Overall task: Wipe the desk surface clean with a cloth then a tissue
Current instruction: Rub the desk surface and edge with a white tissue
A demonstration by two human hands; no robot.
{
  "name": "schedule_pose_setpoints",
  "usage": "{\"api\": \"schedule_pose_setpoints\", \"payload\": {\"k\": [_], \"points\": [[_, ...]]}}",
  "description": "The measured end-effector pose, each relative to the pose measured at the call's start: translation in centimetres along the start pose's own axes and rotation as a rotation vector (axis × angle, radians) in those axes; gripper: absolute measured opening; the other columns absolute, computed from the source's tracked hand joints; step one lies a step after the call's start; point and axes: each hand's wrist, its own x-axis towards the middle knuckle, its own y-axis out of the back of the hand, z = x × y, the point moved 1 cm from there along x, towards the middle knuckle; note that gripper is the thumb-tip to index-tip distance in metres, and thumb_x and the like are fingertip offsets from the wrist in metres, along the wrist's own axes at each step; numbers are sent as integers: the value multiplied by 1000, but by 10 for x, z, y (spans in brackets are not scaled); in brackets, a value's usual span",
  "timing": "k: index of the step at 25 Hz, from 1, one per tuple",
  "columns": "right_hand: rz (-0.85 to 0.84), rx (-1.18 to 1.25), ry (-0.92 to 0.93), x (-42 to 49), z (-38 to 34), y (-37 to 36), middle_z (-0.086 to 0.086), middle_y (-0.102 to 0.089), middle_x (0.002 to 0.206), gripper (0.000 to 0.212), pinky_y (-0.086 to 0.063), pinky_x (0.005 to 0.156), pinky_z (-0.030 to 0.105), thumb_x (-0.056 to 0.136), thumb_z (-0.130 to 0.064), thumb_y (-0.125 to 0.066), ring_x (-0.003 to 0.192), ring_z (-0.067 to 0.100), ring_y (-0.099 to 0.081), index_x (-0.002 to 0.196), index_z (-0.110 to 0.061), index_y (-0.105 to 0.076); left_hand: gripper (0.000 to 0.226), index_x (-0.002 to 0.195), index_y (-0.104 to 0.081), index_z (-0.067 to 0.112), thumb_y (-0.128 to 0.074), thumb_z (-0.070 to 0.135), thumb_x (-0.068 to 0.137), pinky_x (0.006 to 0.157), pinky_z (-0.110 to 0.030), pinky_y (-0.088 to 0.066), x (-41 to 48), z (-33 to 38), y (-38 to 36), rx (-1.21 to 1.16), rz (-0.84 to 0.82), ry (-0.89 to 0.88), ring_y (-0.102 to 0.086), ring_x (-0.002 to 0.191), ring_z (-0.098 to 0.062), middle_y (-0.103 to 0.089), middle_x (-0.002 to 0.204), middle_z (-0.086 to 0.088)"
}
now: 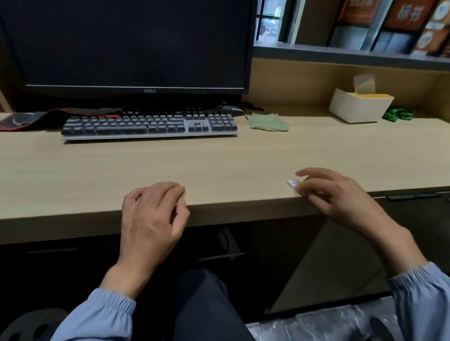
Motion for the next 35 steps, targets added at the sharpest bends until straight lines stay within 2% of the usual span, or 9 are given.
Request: {"api": "schedule_pose_setpoints", "payload": {"k": [5, 8, 11, 13, 18, 21, 25, 30, 35], "points": [[-15, -43, 14, -7, 0, -6, -4, -71, 125, 36, -58, 88, 41, 91, -6, -68, 115, 20, -67, 122, -23, -72, 23, 113, -76, 14, -58, 20, 101, 98, -44, -43, -2, -1, -3, 19, 35, -16, -71, 108, -19, -74, 118, 2], [-25, -45, -39, -10, 1, -5, 1, -71, 126, 48, -55, 97, 40, 88, 1, -69, 117, 22, -67, 128, -23, -71, 22, 113, -76, 14, -59, 20, 101, 98, -43, -42, -3, -1, -4, 33, 41, -24, -71, 107, -19, -74, 118, 2], [-20, -29, -119, -12, 1, -1, -2, -70, 127, 46, -41, 107, 17, 87, 2, -69, 120, 17, -65, 126, -23, -72, 22, 113, -76, 14, -58, 21, 102, 99, -44, -42, -3, -1, -3, 33, 37, -24, -71, 107, -20, -74, 119, 2], [36, -2, -169, -16, -3, 1, -4, -69, 129, 43, -32, 106, 6, 89, 3, -68, 122, 13, -62, 125, -20, -73, 23, 115, -76, 14, -58, 21, 102, 100, -44, -42, -3, 0, -2, 25, 28, -24, -71, 108, -20, -74, 120, 2], [74, -64, -257, -23, -18, -8, -1, -68, 130, 44, -48, 104, 38, 91, 3, -61, 123, 21, -62, 128, -19, -70, 24, 117, -75, 8, -60, 18, 100, 104, -42, -43, -7, -7, 5, -56, -23, -30, -68, 114, -25, -71, 122, -5], [80, -123, -269, -21, -21, -14, 1, -68, 132, 45, -29, 110, 20, 87, 6, -65, 127, 23, -61, 126, -15, -71, 26, 116, -74, 4, -62, 16, 97, 103, -41, -44, -9, -13, 10, -102, -34, 1, -64, 115, -32, -68, 120, -12], [-5, -69, -182, -9, -42, -21, -5, -62, 140, 54, -18, 113, 8, 85, 1, -65, 134, 13, -54, 134, -21, -67, 28, 115, -74, 3, -65, 14, 91, 106, -45, -43, -15, -17, 14, -66, -22, 2, -63, 111, -34, -67, 117, -13], [-107, -28, 46, 8, -87, -45, -13, -51, 148, 58, -25, 118, 18, 88, -12, -61, 140, 2, -42, 144, -29, -57, 35, 119, -73, 4, -65, 10, 85, 109, -47, -40, -23, -20, 15, 1, -11, 33, -62, 113, -32, -67, 120, -13], [-75, -63, -218, 4, -40, -23, -13, -50, 150, 60, -19, 120, 20, 90, -12, -61, 143, 2, -38, 146, -32, -53, 40, 121, -72, 4, -64, 7, 81, 111, -46, -38, -24, -19, 14, 22, -5, 36, -59, 114, -29, -67, 122, -13]]}}
